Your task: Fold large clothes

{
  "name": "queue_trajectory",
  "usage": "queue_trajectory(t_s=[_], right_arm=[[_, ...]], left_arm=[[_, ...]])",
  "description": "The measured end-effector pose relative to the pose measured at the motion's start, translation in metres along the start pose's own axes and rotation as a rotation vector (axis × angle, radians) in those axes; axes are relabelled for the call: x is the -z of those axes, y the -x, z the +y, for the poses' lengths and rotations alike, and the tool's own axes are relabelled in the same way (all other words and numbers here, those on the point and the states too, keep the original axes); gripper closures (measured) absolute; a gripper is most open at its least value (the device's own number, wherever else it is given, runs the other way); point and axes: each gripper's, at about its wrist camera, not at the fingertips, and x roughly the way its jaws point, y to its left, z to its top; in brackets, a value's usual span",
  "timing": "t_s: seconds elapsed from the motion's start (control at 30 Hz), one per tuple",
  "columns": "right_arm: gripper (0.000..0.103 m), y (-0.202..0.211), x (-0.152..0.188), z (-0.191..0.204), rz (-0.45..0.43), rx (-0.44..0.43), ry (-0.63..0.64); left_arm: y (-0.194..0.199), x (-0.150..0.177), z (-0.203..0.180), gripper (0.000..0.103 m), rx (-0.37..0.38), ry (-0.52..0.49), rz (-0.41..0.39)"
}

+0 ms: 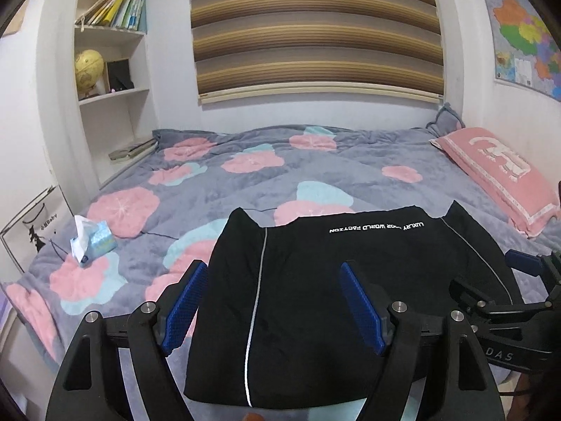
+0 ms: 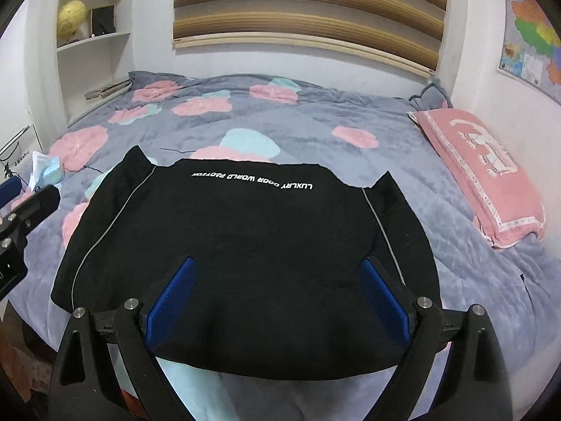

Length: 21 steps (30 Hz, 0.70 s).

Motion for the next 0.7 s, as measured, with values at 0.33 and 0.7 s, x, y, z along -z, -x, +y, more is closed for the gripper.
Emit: queue_trajectory(t_s=[0.33,0.7], right_arm=[[0.008,-0.009,0.006,-0.002,0.036,-0.016,-0.006],[0.008,-0.014,0.007,-0.008,0.055,-0.025,-0.025]], left_arm=[[0.002,0.006,-0.016,0.025,0.010,-0.075,0.005],[-0.007,0.007,-0.007,0.025,0.041,-0.048,0.040]])
